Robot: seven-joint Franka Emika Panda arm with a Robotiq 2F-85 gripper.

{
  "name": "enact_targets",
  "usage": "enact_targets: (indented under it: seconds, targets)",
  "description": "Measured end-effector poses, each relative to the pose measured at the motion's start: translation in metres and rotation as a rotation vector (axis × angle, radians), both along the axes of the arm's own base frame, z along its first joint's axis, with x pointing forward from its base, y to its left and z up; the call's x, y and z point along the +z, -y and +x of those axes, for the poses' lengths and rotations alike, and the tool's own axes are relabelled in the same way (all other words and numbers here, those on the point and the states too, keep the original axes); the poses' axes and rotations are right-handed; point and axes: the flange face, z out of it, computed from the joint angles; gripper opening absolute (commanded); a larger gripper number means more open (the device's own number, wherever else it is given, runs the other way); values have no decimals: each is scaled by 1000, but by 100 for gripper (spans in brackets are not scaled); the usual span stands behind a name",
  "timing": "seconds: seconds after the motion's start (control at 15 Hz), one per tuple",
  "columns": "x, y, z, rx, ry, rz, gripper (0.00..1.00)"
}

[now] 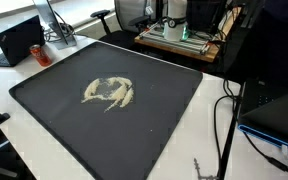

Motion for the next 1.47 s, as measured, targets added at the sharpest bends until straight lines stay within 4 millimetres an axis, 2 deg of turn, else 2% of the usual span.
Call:
enact_targets:
  seconds: [0.53, 0.73, 0.93, 1.07, 1.2, 1.47]
  targets:
    - [0, 2, -1, -4, -1, 0, 1]
    - [3, 3, 0, -58, -7, -26, 1]
    - [12, -6, 13, -161, 46, -104, 1]
    - [14, -20, 37, -244, 123, -173, 1]
    - [6, -45, 66, -305, 187, -254, 1]
    - [-31, -111, 116, -348, 258, -464, 4]
